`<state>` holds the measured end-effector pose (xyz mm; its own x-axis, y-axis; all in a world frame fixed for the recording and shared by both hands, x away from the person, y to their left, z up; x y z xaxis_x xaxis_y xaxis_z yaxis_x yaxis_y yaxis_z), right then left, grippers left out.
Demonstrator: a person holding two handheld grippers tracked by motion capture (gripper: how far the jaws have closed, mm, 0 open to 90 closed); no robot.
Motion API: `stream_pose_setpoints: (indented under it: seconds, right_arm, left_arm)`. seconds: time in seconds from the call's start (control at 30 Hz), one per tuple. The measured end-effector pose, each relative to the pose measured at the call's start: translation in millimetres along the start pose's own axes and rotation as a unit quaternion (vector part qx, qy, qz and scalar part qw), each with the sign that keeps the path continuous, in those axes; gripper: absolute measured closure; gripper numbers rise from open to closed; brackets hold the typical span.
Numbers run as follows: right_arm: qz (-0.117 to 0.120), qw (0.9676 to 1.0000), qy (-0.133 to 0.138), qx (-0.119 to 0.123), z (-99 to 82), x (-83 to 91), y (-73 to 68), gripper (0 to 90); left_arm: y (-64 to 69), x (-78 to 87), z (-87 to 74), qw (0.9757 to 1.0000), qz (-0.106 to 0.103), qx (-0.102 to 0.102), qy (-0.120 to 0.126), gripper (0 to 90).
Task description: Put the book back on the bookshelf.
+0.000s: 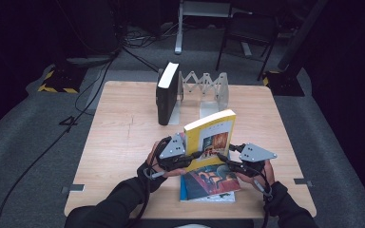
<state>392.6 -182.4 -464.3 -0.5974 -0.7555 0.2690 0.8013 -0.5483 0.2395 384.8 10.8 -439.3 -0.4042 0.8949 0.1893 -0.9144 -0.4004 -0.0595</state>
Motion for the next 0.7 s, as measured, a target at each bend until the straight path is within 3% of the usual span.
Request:
stream_pose_setpoints:
  seconds: [0.2,0.37,0.53,0.7]
  right_arm:
    - [-0.009,0.9999,0.004,0.003,2.0,-0.6,0.7,55.2]
    - [-0.021,0.9997,0.01,0.002,3.4,0.8,4.7,58.1]
    - [-0.04,0.9991,0.009,-0.01,2.2,7.7,12.8,51.9]
    - [-0.051,0.9984,-0.003,-0.026,-6.8,17.6,23.5,47.3]
  left_arm:
    - [-0.8,-6.2,9.3,0.9999,0.006,-0.009,0.003,69.4]
    - [-2.2,-8.7,11.1,0.9999,0.01,-0.003,0.004,74.2]
    - [-9.5,-9.9,14.4,0.9993,0.036,-0.001,0.01,74.7]
    - [-28.8,-6.8,18.3,0.9974,0.069,0.005,0.017,74.9]
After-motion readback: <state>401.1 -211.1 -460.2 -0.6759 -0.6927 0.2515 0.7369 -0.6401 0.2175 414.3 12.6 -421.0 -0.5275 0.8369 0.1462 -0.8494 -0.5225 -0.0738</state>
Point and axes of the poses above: each handheld gripper's, and its own axes: x roughly backward along the jaws, z roughly out of its top, y roughly to its right, the point moved 6 cm from there along -x, roughly forward along the jaws, and after that the axes turned 8 degrees about y, right-handed, at the moved point
